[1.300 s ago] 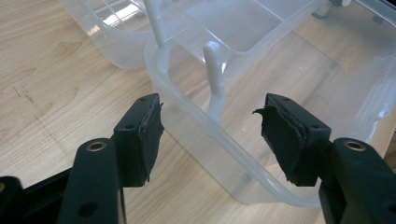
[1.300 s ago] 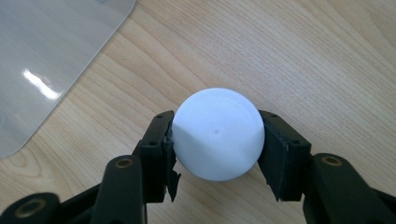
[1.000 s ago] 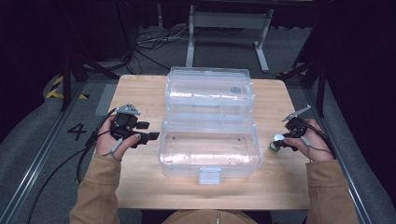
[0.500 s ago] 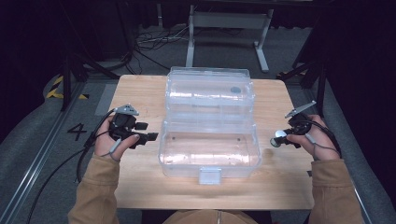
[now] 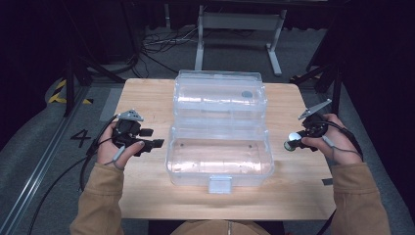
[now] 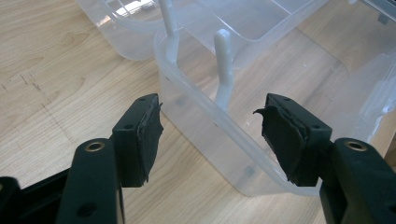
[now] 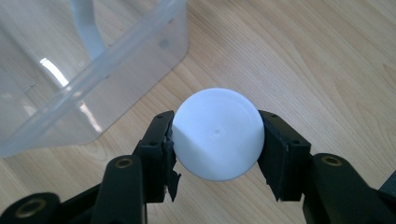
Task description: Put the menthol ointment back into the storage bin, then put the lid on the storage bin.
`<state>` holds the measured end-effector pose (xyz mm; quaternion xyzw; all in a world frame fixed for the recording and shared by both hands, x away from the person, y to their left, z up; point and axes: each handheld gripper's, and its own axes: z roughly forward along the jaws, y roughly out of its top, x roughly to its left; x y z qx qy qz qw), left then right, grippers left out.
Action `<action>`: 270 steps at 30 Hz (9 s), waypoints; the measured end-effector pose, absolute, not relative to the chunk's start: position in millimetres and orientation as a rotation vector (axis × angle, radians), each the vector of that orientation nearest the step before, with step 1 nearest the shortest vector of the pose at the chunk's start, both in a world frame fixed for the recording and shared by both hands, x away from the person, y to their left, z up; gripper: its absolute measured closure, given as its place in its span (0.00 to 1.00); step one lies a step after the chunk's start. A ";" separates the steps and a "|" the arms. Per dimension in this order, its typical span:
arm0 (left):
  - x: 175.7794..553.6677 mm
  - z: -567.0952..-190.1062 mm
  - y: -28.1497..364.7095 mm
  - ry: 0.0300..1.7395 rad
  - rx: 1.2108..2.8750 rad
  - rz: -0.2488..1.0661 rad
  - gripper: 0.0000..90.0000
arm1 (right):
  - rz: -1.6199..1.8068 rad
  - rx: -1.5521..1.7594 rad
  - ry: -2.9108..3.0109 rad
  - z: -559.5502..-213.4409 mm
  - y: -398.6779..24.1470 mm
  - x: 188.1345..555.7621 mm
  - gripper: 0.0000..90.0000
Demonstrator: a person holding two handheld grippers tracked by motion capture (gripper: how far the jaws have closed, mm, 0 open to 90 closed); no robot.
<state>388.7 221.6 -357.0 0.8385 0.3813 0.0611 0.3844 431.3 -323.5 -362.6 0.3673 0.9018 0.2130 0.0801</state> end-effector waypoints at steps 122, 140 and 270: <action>389.4 -357.8 226.1 0.979 2.136 0.152 0.41 | 0.455 0.315 3.124 -373.0 -210.6 403.8 0.56; 389.1 -358.1 226.1 0.989 2.131 0.150 0.41 | 0.389 0.308 3.161 -391.2 -204.5 406.5 0.56; 355.6 -364.1 212.0 0.875 2.183 0.099 0.40 | 1.182 0.590 2.646 -295.5 -212.8 486.2 0.60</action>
